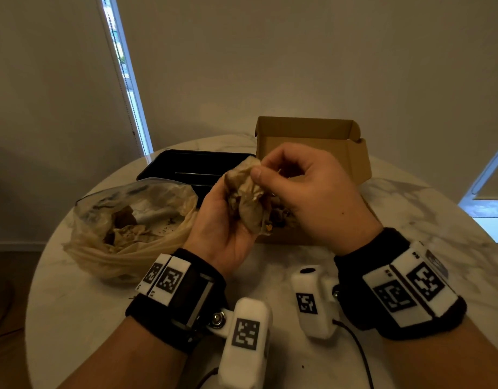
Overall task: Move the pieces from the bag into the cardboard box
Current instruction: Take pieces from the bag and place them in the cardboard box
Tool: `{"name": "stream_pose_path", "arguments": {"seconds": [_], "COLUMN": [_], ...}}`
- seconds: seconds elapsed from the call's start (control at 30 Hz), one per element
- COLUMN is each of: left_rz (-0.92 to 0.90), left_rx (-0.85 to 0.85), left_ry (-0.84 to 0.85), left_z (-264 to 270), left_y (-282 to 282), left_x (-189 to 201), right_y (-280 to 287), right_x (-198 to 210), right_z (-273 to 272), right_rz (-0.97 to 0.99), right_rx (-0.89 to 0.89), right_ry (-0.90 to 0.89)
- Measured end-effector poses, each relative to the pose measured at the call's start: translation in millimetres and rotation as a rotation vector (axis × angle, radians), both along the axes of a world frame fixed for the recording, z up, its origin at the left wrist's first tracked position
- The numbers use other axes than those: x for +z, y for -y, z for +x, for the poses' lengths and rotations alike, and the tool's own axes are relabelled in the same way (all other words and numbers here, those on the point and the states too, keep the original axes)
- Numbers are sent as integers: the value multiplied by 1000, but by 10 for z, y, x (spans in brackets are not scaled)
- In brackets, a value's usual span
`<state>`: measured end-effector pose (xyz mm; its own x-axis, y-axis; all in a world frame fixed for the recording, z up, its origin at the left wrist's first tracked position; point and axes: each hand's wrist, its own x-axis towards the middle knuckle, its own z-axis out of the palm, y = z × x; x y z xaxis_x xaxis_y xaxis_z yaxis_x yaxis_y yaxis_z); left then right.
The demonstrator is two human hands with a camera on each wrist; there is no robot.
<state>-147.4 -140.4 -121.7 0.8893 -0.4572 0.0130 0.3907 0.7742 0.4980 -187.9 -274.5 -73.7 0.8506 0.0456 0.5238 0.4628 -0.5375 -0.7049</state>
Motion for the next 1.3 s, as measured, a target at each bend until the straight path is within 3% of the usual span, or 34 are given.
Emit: {"name": "stream_pose_path", "arguments": {"seconds": [0.23,0.43,0.6,0.93,1.07,1.3], "left_rz": [43,152,102,24,40,55], "left_rx": [-78,-157,-160,-83,-87,-81], "left_ry": [-16,24,-37,-93,-95,-98], "left_z": [-18,-76,-54,60,39,19], "left_y": [24,46,53,-57,-39,-21], "left_x": [6,16,1,-37,-38,-35], "right_y": [90,115,169,297,428,768], "right_x": [-26,-57,-29,70,83,-46], "right_z": [69,81,91,83,60,124], "right_rz": [144,70,131,612,539,37], "right_rx": [-132,-156,-180,-78,-101,-367], "right_ry": [-12,-62,-56,-163,-263,-465]}}
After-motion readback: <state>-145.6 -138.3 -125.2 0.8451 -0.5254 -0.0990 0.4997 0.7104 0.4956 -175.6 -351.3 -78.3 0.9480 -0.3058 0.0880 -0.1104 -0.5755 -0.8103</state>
